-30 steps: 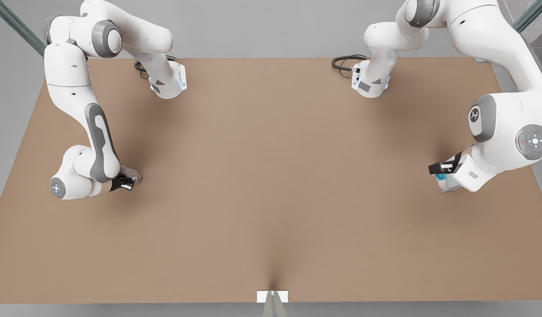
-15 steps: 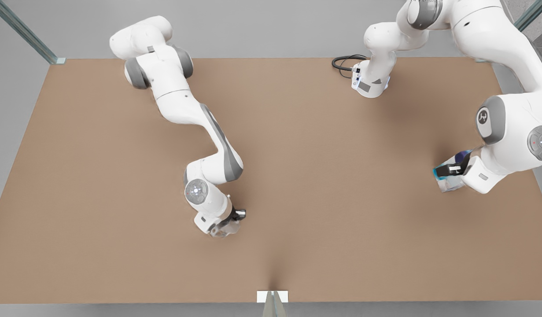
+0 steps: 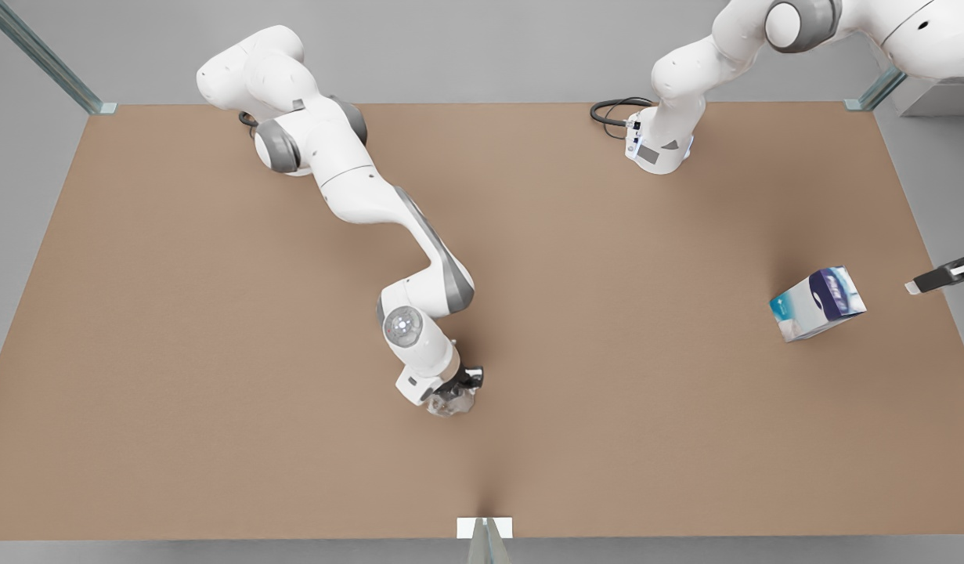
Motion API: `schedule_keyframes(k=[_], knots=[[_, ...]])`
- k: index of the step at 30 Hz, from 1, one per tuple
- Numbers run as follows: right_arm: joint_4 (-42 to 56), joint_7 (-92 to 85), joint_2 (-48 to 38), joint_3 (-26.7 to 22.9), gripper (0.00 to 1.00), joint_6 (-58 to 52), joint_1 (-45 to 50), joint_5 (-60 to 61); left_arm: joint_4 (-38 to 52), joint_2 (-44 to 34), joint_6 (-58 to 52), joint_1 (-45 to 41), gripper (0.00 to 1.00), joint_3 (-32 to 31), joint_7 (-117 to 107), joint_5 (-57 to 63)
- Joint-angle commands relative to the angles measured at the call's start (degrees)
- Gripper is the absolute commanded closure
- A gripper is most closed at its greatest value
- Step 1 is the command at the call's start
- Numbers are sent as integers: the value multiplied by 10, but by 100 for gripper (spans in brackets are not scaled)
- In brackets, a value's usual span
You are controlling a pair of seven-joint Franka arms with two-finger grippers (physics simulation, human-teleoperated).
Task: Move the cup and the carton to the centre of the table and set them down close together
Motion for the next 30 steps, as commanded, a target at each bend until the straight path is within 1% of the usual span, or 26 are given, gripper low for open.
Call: schedule_keyframes(k=[1,3,5,8,12,14,15,16,17,18,19,20,21,22,23,24,25,26,30], knots=[[0,0,0,0,4,0,0,0,-9,-6,-8,1,0,-7,-9,-7],[0,1,0,0,0,0,0,0,-78,-50,0,-11,0,-11,-30,-7],[0,1,0,0,0,0,0,0,-116,-71,9,-12,0,-11,-65,-7],[0,1,-1,0,0,0,0,0,-126,-71,24,-11,0,-11,-102,-5],[-3,1,-14,0,0,-3,1,0,-131,-71,19,42,0,-10,50,31],[-10,3,-43,1,0,-19,1,0,-179,-94,43,45,0,-10,50,33],[-10,4,-79,-1,0,-53,1,0,-180,-93,43,45,0,-10,48,33],[-11,11,-140,-5,0,-119,-1,-6,-183,-92,43,45,0,-10,45,32],[-30,1,-213,-37,0,-220,1,-45,-185,-91,45,45,0,-9,45,32],[-32,-73,-283,-42,0,-363,-12,-162,-196,-86,62,45,0,-9,46,33],[-67,-131,-336,-45,0,-405,-24,-235,-197,-74,70,46,0,-9,45,33],[-90,-179,-370,-41,0,-426,-33,-310,-203,-62,89,51,0,-9,44,33],[-168,-178,-423,-14,0,-418,-96,-321,-204,-58,89,51,0,-9,43,33],[-249,-157,-492,176,0,-403,-253,-430,-205,-55,94,50,0,-9,43,33],[-303,-115,-534,250,0,-397,-346,-434,-212,-55,108,50,0,-9,43,34],[-322,-120,-556,258,0,-391,-368,-434,-216,-47,114,50,0,-9,47,34],[-323,-119,-559,258,0,-388,-368,-434,-216,-43,121,48,0,-9,76,49],[-323,-116,-560,258,0,-387,-368,-434,-216,-43,133,47,0,-9,123,50],[-323,-113,-558,258,0,-388,-367,-433,-216,-43,134,42,0,-10,137,54]])
